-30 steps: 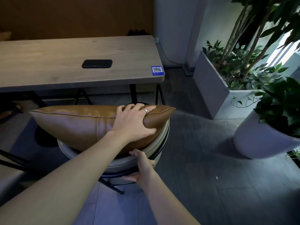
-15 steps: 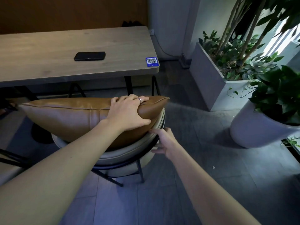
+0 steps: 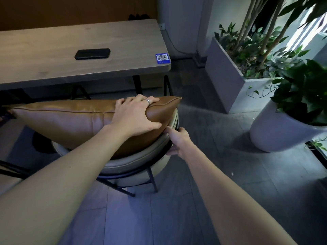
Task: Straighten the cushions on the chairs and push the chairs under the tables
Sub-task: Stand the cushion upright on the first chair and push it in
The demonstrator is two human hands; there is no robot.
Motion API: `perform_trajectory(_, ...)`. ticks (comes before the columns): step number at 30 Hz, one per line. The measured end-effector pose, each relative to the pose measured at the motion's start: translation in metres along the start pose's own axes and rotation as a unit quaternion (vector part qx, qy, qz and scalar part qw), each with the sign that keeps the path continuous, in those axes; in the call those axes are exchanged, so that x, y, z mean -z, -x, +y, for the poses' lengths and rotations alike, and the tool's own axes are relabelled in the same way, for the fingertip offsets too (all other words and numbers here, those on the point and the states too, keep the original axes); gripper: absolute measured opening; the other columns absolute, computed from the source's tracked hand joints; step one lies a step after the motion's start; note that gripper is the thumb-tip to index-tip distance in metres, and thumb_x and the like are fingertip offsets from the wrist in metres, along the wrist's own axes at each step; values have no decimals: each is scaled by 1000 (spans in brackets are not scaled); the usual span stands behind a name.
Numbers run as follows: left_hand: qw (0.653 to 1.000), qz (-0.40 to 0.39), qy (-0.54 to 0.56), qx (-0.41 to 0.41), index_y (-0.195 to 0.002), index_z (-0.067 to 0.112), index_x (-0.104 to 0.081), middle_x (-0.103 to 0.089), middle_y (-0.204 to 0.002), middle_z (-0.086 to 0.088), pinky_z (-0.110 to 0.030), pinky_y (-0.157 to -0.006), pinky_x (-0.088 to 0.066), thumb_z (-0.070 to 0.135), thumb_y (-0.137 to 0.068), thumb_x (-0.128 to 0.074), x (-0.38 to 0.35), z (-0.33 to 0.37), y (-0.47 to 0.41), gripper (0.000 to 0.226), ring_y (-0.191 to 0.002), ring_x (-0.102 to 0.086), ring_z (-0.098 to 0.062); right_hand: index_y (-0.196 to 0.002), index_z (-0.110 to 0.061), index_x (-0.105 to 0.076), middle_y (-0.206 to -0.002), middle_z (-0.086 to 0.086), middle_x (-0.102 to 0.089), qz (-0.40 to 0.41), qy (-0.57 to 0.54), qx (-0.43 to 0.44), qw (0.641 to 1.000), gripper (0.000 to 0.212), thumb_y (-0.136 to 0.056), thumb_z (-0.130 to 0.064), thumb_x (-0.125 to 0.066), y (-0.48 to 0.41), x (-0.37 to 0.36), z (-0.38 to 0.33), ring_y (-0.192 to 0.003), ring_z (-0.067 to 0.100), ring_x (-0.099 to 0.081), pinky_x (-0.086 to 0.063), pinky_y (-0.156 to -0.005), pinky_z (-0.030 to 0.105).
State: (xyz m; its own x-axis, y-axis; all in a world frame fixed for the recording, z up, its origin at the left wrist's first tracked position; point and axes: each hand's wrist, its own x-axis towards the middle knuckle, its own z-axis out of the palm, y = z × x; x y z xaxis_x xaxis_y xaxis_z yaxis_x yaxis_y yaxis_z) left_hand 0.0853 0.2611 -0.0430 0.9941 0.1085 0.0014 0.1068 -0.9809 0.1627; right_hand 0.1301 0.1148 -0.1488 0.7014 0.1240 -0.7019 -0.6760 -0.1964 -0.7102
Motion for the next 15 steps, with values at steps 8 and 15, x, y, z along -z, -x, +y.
perform_trajectory(8,1000,5,7,-2,-150,45,-40,-48,-152,4,-48,-113,-27,71,-80,-65,1,8,1,79,-139,-43,-25,-128,-20,-45,-111,11,-60,2,1,24,1000,57,-81,-35,-75,3,10,5,-96,47,-73,-66,-71,56)
perform_trajectory(15,999,29,35,29,-149,45,-41,-55,-145,2,-52,-106,-35,68,-87,-61,-2,12,4,70,-130,-52,-30,-135,-13,-54,-124,18,-65,-12,43,49,998,74,-70,-41,-74,-1,9,0,-94,46,-73,-66,-59,55)
